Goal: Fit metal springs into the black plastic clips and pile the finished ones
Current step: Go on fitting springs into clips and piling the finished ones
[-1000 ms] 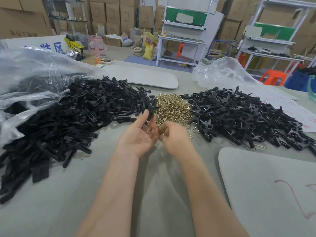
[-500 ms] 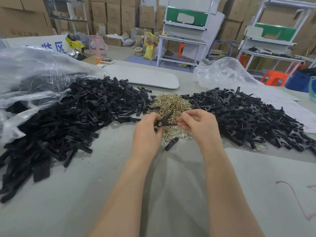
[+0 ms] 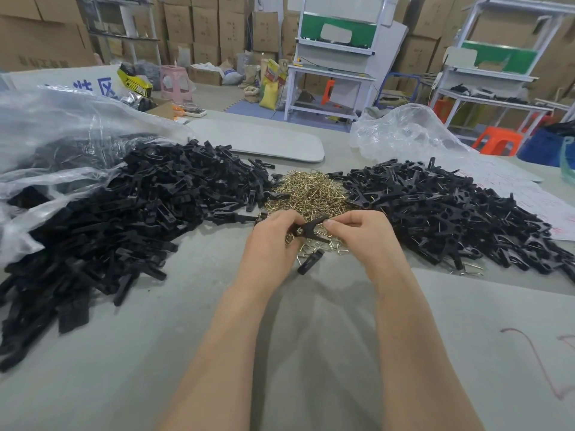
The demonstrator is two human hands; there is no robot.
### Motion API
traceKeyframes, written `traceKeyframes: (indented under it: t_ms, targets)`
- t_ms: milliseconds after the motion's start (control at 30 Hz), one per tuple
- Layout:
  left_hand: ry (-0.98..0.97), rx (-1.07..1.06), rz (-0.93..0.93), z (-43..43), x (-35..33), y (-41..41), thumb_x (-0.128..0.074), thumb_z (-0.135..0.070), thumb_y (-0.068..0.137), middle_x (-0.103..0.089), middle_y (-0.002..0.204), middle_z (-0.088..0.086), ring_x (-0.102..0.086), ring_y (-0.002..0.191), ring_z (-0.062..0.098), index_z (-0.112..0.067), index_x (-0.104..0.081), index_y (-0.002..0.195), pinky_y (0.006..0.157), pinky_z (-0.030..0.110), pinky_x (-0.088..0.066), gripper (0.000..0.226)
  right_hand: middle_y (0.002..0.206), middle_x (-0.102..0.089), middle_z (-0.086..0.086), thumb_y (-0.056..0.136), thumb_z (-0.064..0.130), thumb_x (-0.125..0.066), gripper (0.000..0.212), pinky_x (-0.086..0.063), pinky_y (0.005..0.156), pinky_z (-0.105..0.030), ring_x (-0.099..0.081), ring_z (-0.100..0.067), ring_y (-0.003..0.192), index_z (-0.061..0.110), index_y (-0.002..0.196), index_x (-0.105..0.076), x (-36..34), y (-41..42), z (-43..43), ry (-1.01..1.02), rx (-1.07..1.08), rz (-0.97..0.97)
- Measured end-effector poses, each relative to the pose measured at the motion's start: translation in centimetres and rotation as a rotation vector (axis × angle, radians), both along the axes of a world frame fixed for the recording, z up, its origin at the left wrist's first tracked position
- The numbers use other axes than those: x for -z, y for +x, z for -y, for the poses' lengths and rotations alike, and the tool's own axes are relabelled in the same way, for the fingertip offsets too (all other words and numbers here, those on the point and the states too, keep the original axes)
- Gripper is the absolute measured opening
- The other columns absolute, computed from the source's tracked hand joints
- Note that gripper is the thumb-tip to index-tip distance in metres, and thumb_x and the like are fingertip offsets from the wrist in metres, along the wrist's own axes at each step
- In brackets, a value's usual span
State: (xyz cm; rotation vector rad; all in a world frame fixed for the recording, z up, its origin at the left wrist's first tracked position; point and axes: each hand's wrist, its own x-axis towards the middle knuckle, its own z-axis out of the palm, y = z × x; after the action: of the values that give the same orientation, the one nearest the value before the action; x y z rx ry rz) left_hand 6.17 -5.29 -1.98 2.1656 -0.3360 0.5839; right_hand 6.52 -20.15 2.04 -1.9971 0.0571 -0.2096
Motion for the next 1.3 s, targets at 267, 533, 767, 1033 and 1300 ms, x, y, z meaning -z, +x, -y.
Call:
traceKeyframes:
  t_ms: [267,533,767,1033,1300]
  targets:
    - [0.010,0.017,-0.050,0.0,0.0,0.0,-0.069,-0.006,0.082,-0.063,0.102,-0.004,-0.059,0.095,0.016,-0.014,-0.065,0.103,0.090,0.037,-0.048,0.023,0.056,-0.059,0.003,0.078,0.016,-0.075,0.020,-0.040,0.055,-0.023,-0.048,-0.011,0.055,0.024,0.062,-0.067,0.4,0.2,0.5,-0.026,0.004,-0.035]
    - [0.039,0.030,-0.072,-0.1,-0.1,0.0,-0.069,-0.006,0.081,-0.062,0.098,-0.006,-0.059,0.093,0.017,-0.016,-0.065,0.100,0.089,0.039,-0.049,0.022,0.047,-0.056,0.013,0.078,0.019,-0.076,0.020,-0.040,0.059,-0.022,-0.049,-0.005,0.054,0.025,0.061,-0.068,0.6,0.2,0.6,-0.059,-0.005,-0.054]
    - [-0.005,0.058,-0.120,-0.2,-0.5,-0.3,-0.071,-0.007,0.081,-0.064,0.093,-0.007,-0.060,0.090,0.012,-0.018,-0.066,0.097,0.087,0.028,-0.048,0.020,0.054,-0.055,0.006,0.080,0.015,-0.074,0.013,-0.042,0.057,-0.020,-0.045,-0.007,0.052,0.015,0.068,-0.068,1.0,0.4,0.8,0.107,-0.092,-0.134]
    - [-0.312,0.298,-0.184,-0.4,-2.5,-1.6,-0.075,-0.010,0.078,-0.067,0.090,-0.010,-0.061,0.089,0.001,-0.028,-0.065,0.088,0.082,0.010,-0.044,0.023,0.072,-0.064,0.000,0.062,0.050,-0.075,0.065,-0.052,0.061,-0.021,-0.057,-0.008,0.058,0.007,0.107,-0.056,2.9,0.7,1.2,0.938,-0.635,-0.404]
    - [-0.288,0.347,-0.162,0.2,-2.9,-2.0,-0.074,-0.012,0.079,-0.062,0.083,-0.001,-0.060,0.071,-0.004,-0.022,-0.061,0.084,0.061,0.008,-0.047,0.018,0.084,-0.073,-0.007,0.037,0.067,-0.084,0.080,-0.059,0.069,-0.031,-0.071,-0.018,0.074,0.007,0.089,-0.075,3.6,0.2,-0.5,1.029,-0.790,-0.419]
